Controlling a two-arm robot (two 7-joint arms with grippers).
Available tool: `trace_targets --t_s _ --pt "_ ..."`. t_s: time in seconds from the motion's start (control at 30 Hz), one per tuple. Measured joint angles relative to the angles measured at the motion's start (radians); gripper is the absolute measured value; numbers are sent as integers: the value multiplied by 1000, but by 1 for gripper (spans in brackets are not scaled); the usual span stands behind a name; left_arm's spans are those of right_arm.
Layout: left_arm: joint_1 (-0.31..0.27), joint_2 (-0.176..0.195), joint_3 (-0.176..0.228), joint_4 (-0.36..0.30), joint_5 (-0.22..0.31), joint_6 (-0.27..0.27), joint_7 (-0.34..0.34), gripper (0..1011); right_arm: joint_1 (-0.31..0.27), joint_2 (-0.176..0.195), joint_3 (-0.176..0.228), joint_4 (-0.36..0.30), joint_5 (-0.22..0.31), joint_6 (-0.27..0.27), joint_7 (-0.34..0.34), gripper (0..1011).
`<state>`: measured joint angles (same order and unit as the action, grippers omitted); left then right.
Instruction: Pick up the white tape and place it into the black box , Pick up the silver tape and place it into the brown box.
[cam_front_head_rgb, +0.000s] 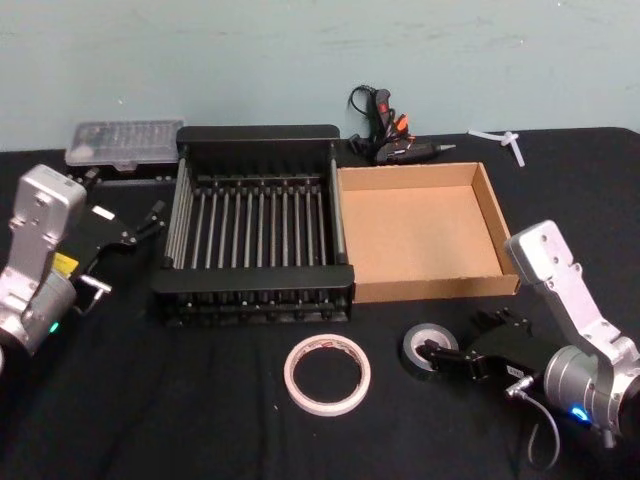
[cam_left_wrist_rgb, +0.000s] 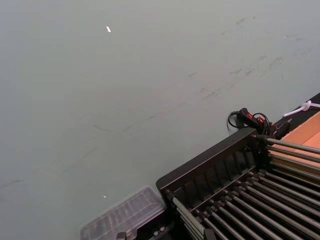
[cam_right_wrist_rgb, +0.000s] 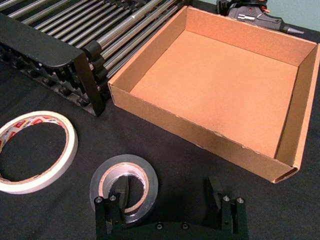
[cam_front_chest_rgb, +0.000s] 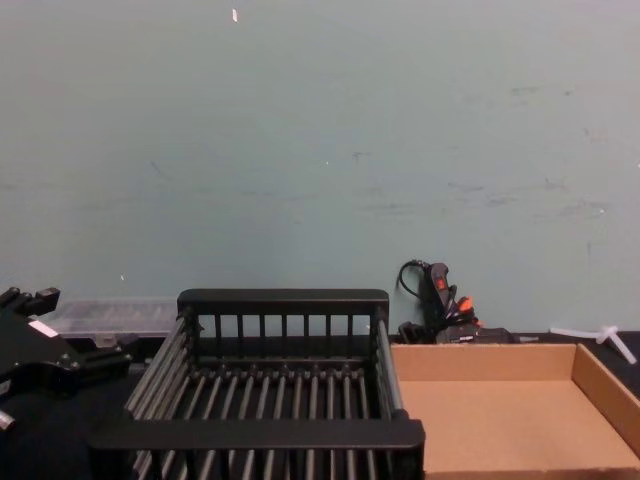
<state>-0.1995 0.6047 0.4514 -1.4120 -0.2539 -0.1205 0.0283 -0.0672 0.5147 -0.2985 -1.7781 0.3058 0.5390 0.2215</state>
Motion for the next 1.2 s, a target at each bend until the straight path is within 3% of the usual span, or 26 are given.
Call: trace_targets --t_s 0.4,0.7,1.2 --pt "0 0 0 0 0 0 0 1001 -1 -1 1 0 -4 -1 1 995" --pt "0 0 0 0 0 0 0 1001 -1 -1 1 0 -2 -1 1 789" --pt "0 0 0 0 0 0 0 1001 -1 1 1 -1 -1 -1 -1 307"
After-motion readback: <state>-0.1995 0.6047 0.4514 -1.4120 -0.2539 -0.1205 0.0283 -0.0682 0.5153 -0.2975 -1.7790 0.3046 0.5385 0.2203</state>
